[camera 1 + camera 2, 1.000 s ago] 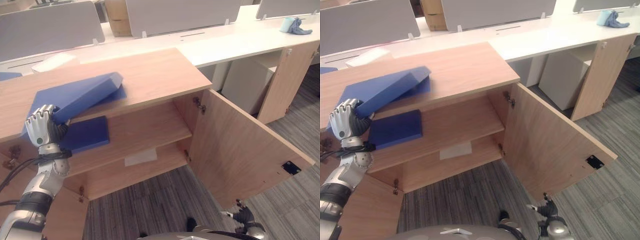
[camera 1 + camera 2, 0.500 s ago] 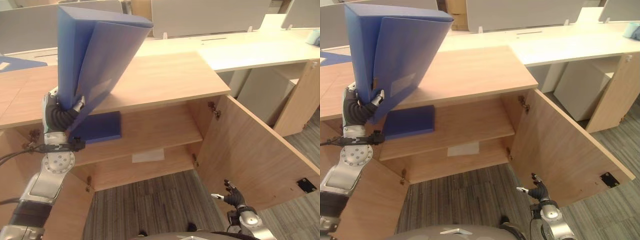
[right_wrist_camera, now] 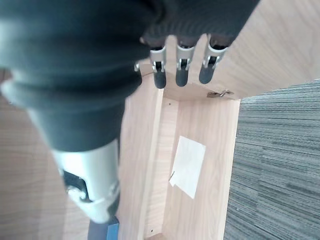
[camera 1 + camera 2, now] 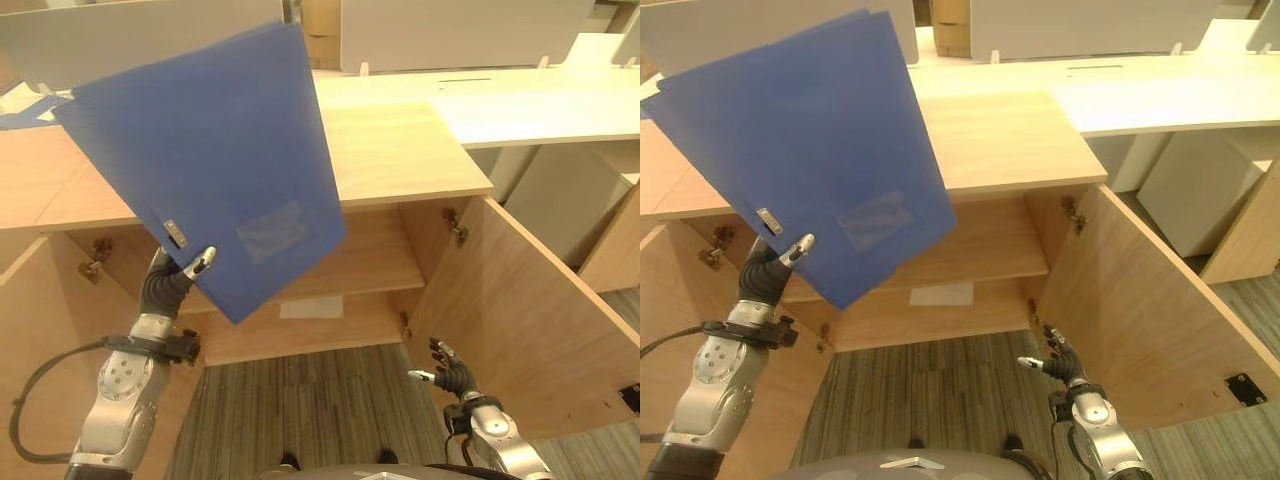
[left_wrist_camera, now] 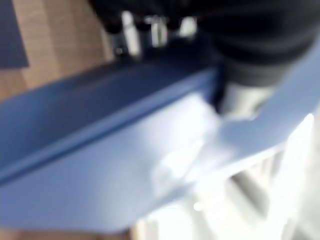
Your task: Put the empty folder in the office cabinet
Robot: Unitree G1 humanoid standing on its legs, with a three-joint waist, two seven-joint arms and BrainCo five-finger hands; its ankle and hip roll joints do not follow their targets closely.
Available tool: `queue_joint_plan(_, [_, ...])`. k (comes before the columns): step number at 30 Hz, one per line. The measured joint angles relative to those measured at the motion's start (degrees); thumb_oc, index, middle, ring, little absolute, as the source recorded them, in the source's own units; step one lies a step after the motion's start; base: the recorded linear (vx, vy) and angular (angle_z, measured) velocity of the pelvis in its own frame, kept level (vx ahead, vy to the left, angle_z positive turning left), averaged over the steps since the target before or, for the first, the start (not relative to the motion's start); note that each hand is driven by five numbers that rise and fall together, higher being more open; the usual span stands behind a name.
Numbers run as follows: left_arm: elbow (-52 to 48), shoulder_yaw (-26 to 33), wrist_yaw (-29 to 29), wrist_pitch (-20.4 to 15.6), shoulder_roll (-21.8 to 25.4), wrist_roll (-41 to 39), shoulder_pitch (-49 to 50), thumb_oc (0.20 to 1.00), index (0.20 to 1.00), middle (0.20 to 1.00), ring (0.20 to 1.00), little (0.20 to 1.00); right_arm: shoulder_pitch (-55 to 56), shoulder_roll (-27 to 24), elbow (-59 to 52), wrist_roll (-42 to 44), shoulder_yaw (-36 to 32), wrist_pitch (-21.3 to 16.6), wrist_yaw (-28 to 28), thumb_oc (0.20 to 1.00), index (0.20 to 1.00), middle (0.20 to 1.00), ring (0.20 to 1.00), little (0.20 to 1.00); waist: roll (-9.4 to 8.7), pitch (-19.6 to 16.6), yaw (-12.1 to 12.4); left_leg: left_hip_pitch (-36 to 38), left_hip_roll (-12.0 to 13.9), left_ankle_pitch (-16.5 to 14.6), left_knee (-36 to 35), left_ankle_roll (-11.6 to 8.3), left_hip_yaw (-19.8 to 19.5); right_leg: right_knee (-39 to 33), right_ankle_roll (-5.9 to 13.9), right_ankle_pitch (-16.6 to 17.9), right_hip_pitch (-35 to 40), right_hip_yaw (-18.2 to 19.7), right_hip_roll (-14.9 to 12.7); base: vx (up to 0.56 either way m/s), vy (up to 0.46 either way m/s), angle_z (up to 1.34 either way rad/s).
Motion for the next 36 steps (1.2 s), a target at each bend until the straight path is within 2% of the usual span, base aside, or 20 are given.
queue_joint_plan(6, [1.6,-0.56,-7.2,0.27,-2.74,-7.94,1.18,0.2,0.2,0.2,0.2,0.2,-0.8,-0.74,-6.11,0.15,-0.04,-0.55,0.81,1.0,1.0,1.0,1.0,1.0,0.05,-0.02,0.04,0.01,-0.05,0.05,0.0,0.0,-0.07,0.06,0.0,0.0,0.02,-0.05,-0.03,0.0,0.001,0.01])
queue_joint_plan(12, [6.12,-0.6,-12.69,0.56,-3.81,-8.09,2.77,0.2,0.2,0.2,0.2,0.2,-1.34,-3.72,-16.75,2.73,-0.82,-2.34,1.65,1.0,1.0,1.0,1.0,1.0,0.01,-0.04,-0.15,0.02,-0.05,0.01,0.0,0.01,0.02,0.06,0.02,-0.02,-0.01,0.03,-0.04,0.03,0.009,-0.01])
queue_joint_plan(15, [7.69,-0.56,-13.56,0.55,-3.75,-7.32,3.13,0.2,0.2,0.2,0.2,0.2,-3.69,-4.95,-18.64,4.95,-2.13,-2.83,1.76,1.0,1.0,1.0,1.0,1.0,-0.14,-0.13,0.01,0.02,-0.06,0.0,0.0,0.01,0.04,0.08,0.02,-0.02,-0.02,0.05,-0.05,0.05,0.023,0.0])
queue_joint_plan(18, [8.22,-0.3,-13.7,0.55,-2.68,-5.71,3.21,0.2,0.2,0.2,0.2,0.2,-6.49,-5.46,-19.13,7.11,-5.12,-2.84,1.8,1.0,1.0,1.0,1.0,1.0,-0.17,-0.15,0.27,0.01,-0.12,-0.01,0.0,0.03,0.04,0.1,0.02,-0.01,-0.01,0.04,-0.11,0.05,0.028,0.01])
queue_joint_plan(24, [8.25,0.08,-15.04,0.47,0.93,-2.1,3.26,0.2,0.2,0.2,0.2,0.2,-9.55,-7.84,-20.29,9.57,-6.58,-2.58,1.81,1.0,1.0,1.0,1.0,1.0,-0.21,-0.18,0.96,-0.01,-0.22,-0.04,0.0,0.1,0.03,0.11,0.01,0.0,0.04,0.0,-0.19,0.05,0.028,0.0])
queue_joint_plan(28, [8.25,0.13,-15.94,0.0,4.92,-0.3,3.18,0.2,0.2,0.2,0.2,0.2,-12.3,-8.85,-20.34,14.92,-7.66,-0.98,2.31,1.0,1.0,1.0,1.0,1.0,-0.19,-0.17,1.69,-0.23,-0.29,-0.07,0.0,0.14,-0.12,0.11,0.0,0.01,0.17,-0.12,-0.25,0.05,0.02,0.02])
queue_joint_plan(31, [8.25,0.2,-16.36,-0.42,5.15,-0.24,3.15,0.2,0.2,0.2,0.2,0.2,-12.83,-8.83,-20.35,16.41,-7.64,-0.41,2.5,1.0,1.0,1.0,1.0,1.0,-0.19,-0.16,2.16,-0.19,-0.33,-0.09,0.0,0.16,-0.18,0.11,0.0,0.01,0.2,-0.23,-0.3,0.05,0.013,0.03])
queue_joint_plan(36, [8.23,0.21,-16.68,-0.67,5.17,-0.22,2.08,0.2,0.2,0.2,0.2,0.2,-14.79,-8.74,-20.36,20.4,-7.21,2.78,3.36,1.0,1.0,1.0,1.0,1.0,-0.2,-0.17,3.05,-0.22,-0.35,-0.13,0.0,0.18,-0.35,0.11,0.01,0.0,0.42,-0.42,-0.33,0.01,0.002,0.01])
